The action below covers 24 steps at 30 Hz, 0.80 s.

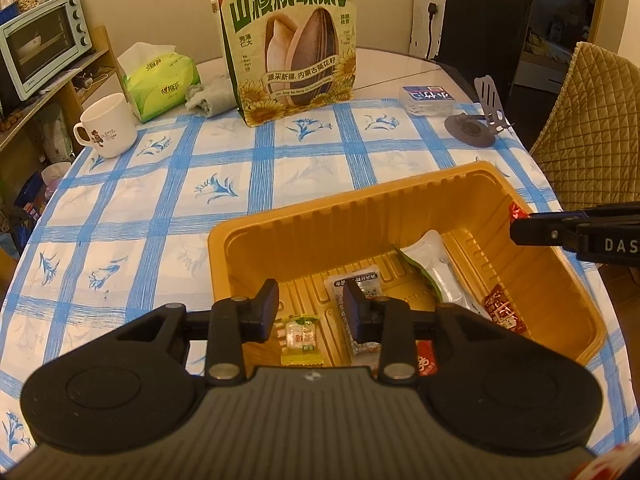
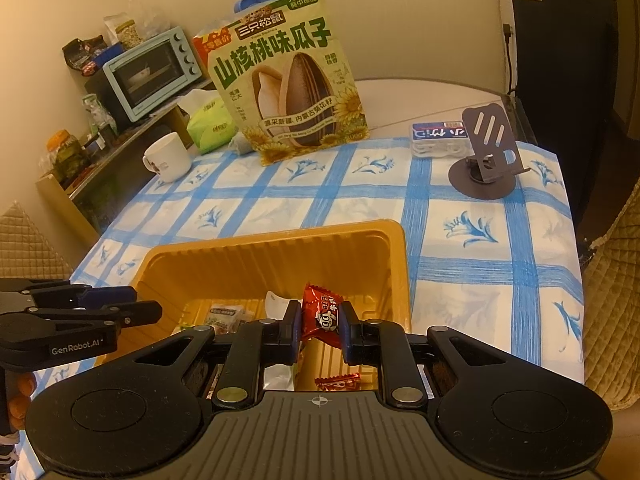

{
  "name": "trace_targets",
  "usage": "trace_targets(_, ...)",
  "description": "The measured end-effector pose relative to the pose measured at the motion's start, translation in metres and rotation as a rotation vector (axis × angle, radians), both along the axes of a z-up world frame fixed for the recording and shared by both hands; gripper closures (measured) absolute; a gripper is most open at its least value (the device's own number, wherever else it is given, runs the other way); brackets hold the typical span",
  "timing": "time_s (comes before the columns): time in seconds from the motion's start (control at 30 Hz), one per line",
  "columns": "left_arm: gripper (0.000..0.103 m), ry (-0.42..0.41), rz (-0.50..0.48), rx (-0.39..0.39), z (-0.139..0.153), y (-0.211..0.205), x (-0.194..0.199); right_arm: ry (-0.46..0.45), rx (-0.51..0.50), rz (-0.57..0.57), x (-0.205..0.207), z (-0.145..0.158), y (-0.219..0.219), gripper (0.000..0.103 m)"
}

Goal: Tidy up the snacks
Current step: 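Open the left tool to drop the packet while the right tool releases its candy, then withdraw both tools from the tray back toward the remaining snacks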

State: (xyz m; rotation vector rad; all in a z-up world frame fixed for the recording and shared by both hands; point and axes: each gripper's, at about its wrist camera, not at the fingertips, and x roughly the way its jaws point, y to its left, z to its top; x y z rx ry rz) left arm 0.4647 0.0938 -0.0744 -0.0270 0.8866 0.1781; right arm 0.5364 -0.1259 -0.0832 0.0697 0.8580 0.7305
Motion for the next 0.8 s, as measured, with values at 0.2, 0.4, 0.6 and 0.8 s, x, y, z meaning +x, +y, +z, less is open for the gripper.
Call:
trace_targets(0.2,0.070,-0.007,0.004,-0.003,0.003,0.001,-0.003,-0.006,-0.003,-0.002,0.001,0.000,0.003,0.083)
trace_targets(0.4,0.057,-0.019,0.010,-0.008,0.007,0.004,-0.010,-0.019,0.025,-0.011,0.001,0.004,0.005,0.083)
trace_targets(0.6,0.042,-0.038,-0.009,-0.008,0.013,0.002,-0.020,-0.040,0.057,-0.039,-0.004,0.009,0.002,0.036)
trace_targets(0.8,0.030,-0.062,-0.023,-0.015,0.023,0.000,-0.032,-0.060,0.061,-0.050,-0.016,0.019,-0.001,0.030)
